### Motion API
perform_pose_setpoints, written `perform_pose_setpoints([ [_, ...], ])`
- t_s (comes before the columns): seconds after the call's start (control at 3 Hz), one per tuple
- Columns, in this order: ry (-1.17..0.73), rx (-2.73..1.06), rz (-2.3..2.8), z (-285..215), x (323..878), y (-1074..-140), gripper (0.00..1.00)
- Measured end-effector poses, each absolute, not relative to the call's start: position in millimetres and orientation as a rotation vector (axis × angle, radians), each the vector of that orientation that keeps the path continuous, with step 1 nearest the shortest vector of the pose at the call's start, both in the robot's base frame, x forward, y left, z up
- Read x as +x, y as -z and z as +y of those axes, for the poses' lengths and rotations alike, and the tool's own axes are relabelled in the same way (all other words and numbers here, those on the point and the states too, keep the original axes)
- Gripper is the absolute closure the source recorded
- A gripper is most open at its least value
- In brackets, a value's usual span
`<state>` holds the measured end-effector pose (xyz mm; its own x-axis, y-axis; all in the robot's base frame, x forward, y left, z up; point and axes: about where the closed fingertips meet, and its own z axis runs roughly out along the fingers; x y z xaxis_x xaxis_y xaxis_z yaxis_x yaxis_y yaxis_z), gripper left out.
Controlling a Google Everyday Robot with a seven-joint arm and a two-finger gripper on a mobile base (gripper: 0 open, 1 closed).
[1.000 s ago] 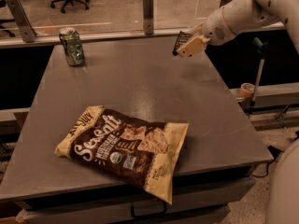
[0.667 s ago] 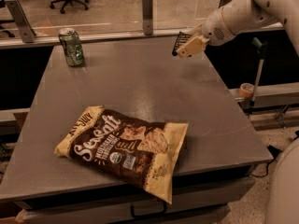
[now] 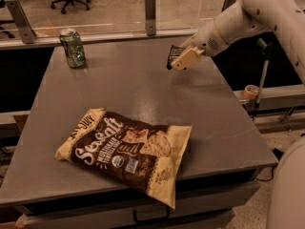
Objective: Move rxbar chocolate near brown chip bag
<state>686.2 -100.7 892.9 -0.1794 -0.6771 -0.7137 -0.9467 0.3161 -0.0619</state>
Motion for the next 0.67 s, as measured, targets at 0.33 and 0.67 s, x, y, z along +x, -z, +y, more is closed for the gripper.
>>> perform_pose_setpoints([
  [0.33,-0.606,-1.51,1.942,-80,665,-874,1.0],
  [0.67,-0.667,-1.552,1.96,-67,646,-861,1.0],
])
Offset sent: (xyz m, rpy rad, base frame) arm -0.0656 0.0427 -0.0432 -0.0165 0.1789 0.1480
